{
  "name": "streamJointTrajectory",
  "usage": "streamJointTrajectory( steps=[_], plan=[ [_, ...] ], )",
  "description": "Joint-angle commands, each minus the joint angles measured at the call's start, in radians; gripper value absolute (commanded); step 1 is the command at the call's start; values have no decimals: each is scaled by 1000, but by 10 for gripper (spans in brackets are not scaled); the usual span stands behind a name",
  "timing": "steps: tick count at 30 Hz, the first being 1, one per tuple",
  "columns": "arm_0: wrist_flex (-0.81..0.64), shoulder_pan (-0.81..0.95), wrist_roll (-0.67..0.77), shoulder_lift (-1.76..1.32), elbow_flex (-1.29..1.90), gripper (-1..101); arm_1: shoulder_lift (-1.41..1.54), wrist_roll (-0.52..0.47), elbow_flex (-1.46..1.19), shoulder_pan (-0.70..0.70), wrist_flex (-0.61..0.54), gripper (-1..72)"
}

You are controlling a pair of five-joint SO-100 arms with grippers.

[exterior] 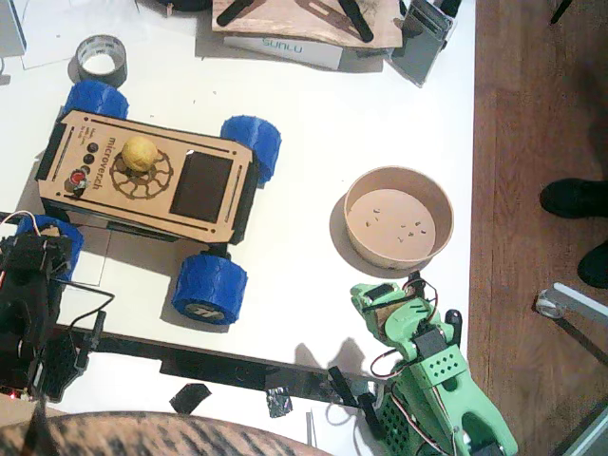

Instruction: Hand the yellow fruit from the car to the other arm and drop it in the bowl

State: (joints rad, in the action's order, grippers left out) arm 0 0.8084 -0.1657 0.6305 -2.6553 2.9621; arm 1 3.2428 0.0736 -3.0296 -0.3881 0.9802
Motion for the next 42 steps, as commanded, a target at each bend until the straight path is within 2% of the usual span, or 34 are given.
streamJointTrajectory(
  steps=[1,6,13,21,31,36,42],
  plan=[
    [-37,11,3,-5,-25,87,6,-3,5,2,-21,0],
    [-21,12,5,-55,-66,185,6,-2,5,2,-21,0],
    [150,14,3,83,-380,194,6,0,5,3,-21,0],
    [172,18,3,140,-537,280,6,-3,5,2,-20,0],
    [52,265,18,417,-732,344,6,-8,11,-3,-12,0],
    [26,304,72,459,-772,381,6,-14,15,-8,-5,0],
    [-48,321,91,515,-773,380,6,-18,21,-8,2,0]
  ],
)
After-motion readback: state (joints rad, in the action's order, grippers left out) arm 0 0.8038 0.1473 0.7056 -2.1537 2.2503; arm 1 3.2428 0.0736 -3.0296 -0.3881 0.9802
